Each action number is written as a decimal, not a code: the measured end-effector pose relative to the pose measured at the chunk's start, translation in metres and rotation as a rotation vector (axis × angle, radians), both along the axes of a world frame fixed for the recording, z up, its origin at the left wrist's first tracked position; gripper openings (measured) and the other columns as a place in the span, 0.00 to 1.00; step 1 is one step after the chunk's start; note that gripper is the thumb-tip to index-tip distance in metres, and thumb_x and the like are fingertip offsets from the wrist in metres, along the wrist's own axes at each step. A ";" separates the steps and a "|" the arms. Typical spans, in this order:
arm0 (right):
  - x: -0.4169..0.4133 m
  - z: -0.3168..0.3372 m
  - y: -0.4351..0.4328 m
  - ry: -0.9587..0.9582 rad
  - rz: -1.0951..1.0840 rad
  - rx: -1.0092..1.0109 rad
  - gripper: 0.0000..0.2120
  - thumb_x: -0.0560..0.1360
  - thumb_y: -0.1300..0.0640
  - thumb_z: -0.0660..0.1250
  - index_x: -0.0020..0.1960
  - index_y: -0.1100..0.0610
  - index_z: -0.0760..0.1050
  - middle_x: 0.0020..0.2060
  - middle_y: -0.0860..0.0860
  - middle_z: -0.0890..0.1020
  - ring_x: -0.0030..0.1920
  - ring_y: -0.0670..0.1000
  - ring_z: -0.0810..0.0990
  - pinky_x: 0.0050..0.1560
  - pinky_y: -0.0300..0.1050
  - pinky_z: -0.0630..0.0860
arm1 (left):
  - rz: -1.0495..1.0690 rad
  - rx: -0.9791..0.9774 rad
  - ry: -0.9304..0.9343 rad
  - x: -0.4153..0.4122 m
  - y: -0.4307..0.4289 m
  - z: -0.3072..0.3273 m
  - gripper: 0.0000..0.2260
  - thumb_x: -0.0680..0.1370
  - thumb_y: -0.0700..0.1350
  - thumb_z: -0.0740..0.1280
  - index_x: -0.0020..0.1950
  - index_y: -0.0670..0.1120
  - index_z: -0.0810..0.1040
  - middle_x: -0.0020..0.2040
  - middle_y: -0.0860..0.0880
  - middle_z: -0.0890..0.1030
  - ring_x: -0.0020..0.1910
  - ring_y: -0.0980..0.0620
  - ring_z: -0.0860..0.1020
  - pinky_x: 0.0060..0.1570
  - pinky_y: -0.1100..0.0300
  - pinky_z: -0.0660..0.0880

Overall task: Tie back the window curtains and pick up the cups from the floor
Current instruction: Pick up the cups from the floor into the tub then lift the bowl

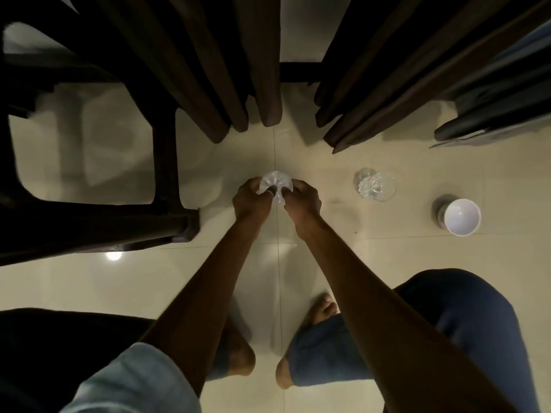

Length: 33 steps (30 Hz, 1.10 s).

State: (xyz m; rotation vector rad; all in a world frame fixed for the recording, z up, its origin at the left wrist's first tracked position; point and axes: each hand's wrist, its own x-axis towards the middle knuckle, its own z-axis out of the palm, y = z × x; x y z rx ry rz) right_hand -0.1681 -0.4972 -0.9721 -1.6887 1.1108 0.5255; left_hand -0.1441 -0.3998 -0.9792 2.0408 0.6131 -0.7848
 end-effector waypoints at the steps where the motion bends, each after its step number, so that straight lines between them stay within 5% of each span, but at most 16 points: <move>1: -0.005 0.010 0.002 -0.020 -0.027 -0.016 0.15 0.77 0.55 0.66 0.62 0.52 0.81 0.53 0.50 0.85 0.52 0.52 0.83 0.46 0.42 0.80 | 0.027 0.026 -0.046 -0.006 0.000 0.012 0.16 0.75 0.46 0.73 0.62 0.47 0.81 0.59 0.49 0.83 0.58 0.49 0.81 0.58 0.58 0.76; 6: -0.029 0.089 0.005 -0.079 -0.122 -0.104 0.13 0.74 0.61 0.71 0.58 0.54 0.84 0.53 0.51 0.87 0.53 0.51 0.84 0.59 0.51 0.81 | 0.049 0.151 -0.156 -0.029 0.000 0.093 0.13 0.73 0.41 0.73 0.58 0.49 0.84 0.55 0.50 0.86 0.55 0.50 0.83 0.58 0.57 0.78; 14: -0.069 0.250 0.008 -0.116 -0.219 -0.051 0.14 0.75 0.59 0.69 0.58 0.51 0.84 0.53 0.47 0.87 0.53 0.51 0.85 0.55 0.53 0.83 | 0.115 0.051 -0.122 -0.062 0.009 0.263 0.15 0.70 0.46 0.71 0.56 0.55 0.85 0.49 0.55 0.87 0.45 0.49 0.85 0.53 0.50 0.82; 21: -0.097 0.434 0.020 -0.197 -0.103 -0.055 0.15 0.78 0.53 0.69 0.63 0.53 0.82 0.61 0.50 0.84 0.58 0.53 0.84 0.56 0.56 0.83 | 0.022 0.062 -0.173 -0.088 0.032 0.462 0.14 0.75 0.46 0.71 0.61 0.51 0.84 0.54 0.52 0.86 0.50 0.48 0.84 0.58 0.49 0.80; 30: -0.130 0.574 0.036 -0.300 -0.106 -0.003 0.14 0.79 0.53 0.69 0.63 0.54 0.81 0.59 0.50 0.84 0.56 0.52 0.84 0.56 0.50 0.83 | 0.071 0.040 -0.210 -0.121 0.048 0.608 0.11 0.78 0.47 0.71 0.60 0.50 0.84 0.53 0.52 0.86 0.49 0.50 0.83 0.56 0.49 0.81; 33: -0.137 0.594 0.045 -0.312 -0.079 -0.020 0.14 0.80 0.54 0.67 0.65 0.56 0.80 0.61 0.51 0.83 0.58 0.53 0.83 0.54 0.38 0.78 | 0.143 0.013 -0.221 -0.135 0.056 0.621 0.11 0.77 0.45 0.71 0.59 0.50 0.84 0.50 0.51 0.86 0.48 0.49 0.83 0.55 0.50 0.81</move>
